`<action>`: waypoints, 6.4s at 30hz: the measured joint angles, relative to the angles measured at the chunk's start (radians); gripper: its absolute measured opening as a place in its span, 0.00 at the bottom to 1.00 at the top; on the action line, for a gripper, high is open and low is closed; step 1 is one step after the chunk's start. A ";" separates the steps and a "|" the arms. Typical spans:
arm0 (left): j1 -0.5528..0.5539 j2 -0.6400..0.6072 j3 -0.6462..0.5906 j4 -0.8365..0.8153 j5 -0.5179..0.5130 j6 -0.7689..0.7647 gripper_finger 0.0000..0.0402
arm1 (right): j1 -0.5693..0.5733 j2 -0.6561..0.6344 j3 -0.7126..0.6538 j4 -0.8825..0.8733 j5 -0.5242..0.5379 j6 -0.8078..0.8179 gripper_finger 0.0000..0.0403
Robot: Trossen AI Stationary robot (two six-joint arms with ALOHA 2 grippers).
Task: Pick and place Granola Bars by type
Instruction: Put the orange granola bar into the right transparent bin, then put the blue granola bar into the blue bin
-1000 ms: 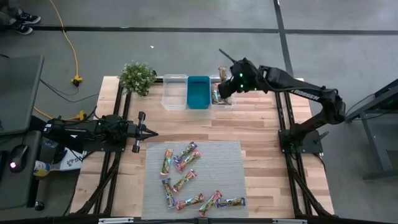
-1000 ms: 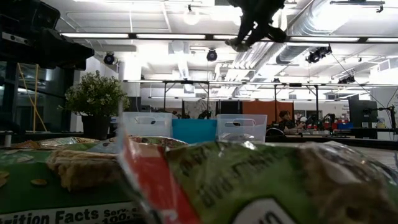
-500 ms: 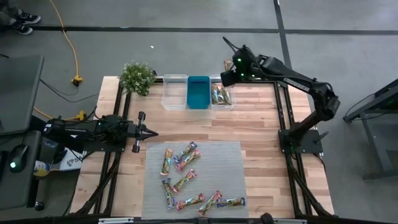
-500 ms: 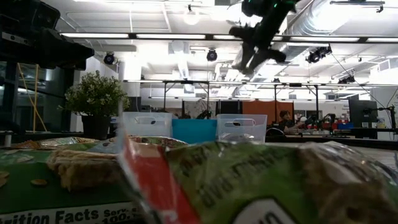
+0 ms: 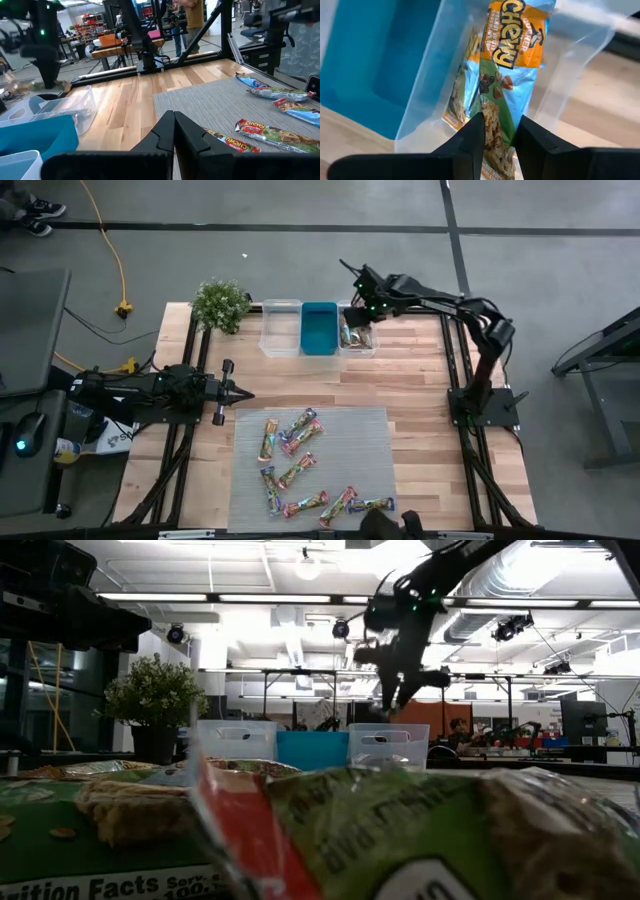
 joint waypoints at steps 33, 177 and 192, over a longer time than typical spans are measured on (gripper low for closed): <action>0.000 0.000 0.000 0.000 0.000 0.000 0.00 | 0.001 0.046 0.000 0.076 -0.077 -0.025 0.38; 0.000 0.001 0.000 0.000 -0.007 0.000 0.00 | 1.396 0.214 0.000 0.116 0.035 0.265 0.64; 0.000 0.001 0.000 0.000 -0.007 0.000 0.00 | 1.396 0.261 0.000 0.116 0.069 0.262 0.61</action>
